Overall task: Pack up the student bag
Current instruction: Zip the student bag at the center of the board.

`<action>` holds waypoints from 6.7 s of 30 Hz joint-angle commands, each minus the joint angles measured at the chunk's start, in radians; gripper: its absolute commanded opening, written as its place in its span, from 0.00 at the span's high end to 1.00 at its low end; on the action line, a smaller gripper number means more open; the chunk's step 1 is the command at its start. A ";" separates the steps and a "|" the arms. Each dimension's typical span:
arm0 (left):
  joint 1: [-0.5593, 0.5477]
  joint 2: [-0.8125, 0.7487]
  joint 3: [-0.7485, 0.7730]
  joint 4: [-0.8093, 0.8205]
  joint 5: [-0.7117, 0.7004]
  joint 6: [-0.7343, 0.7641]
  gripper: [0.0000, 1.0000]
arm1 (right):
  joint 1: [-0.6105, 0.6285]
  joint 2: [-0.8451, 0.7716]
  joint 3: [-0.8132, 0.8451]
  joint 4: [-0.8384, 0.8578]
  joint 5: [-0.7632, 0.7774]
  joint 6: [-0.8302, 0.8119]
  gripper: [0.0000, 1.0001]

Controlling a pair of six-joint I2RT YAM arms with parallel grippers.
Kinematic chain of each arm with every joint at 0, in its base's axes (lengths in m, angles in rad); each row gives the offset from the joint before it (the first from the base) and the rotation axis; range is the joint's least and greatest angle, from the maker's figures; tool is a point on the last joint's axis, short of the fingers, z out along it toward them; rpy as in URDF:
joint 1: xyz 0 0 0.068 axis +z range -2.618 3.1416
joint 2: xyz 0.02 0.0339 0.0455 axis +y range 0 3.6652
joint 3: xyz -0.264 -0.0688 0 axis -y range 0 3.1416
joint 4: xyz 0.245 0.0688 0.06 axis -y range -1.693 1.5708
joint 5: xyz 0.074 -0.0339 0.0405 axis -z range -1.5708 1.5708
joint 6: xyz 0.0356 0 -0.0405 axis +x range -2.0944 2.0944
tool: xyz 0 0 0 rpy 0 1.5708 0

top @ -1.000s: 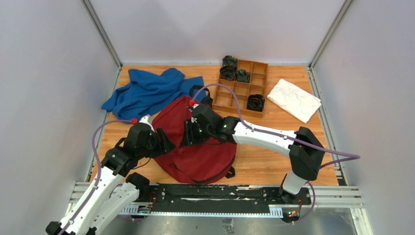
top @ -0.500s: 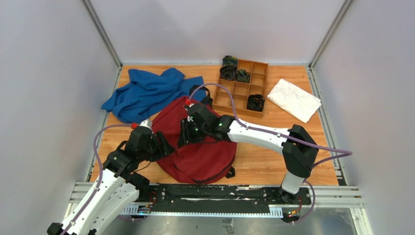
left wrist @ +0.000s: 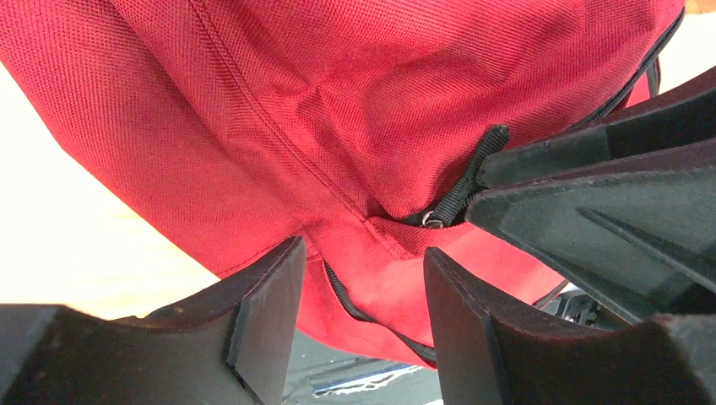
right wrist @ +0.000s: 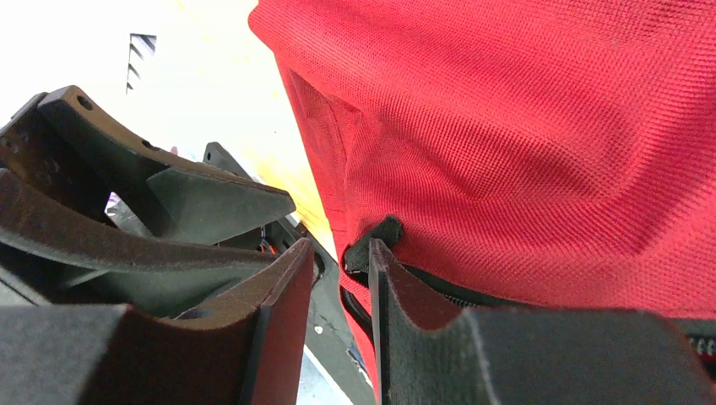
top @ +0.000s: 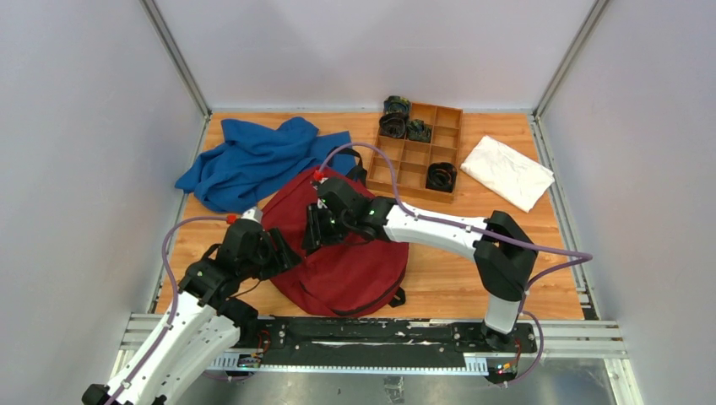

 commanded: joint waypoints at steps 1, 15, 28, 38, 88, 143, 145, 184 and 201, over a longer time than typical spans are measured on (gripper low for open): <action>0.005 -0.018 -0.003 0.021 -0.014 -0.005 0.41 | 0.011 0.010 0.034 -0.013 -0.007 -0.021 0.65; 0.005 -0.011 0.002 0.024 -0.014 -0.002 0.41 | -0.016 -0.037 0.023 -0.059 0.092 -0.064 0.62; 0.006 -0.005 -0.002 0.026 -0.014 0.008 0.41 | -0.006 0.040 0.083 -0.075 0.021 -0.062 0.62; 0.006 -0.017 -0.026 0.025 -0.014 0.001 0.42 | 0.012 0.090 0.118 -0.083 0.009 -0.062 0.61; 0.006 -0.020 -0.067 0.158 0.003 -0.085 0.44 | 0.152 0.028 0.179 -0.274 0.481 -0.198 1.00; 0.006 0.047 -0.142 0.277 -0.068 -0.244 1.00 | 0.144 0.016 0.136 -0.242 0.433 -0.167 1.00; 0.006 0.042 -0.136 0.251 -0.080 -0.241 1.00 | 0.143 0.014 0.134 -0.242 0.449 -0.169 1.00; 0.006 -0.047 -0.064 0.022 -0.181 -0.168 1.00 | -0.183 -0.057 0.050 -0.203 0.501 -0.240 1.00; 0.006 -0.098 -0.058 0.022 -0.157 -0.134 1.00 | -0.367 0.046 0.031 -0.129 0.367 -0.263 1.00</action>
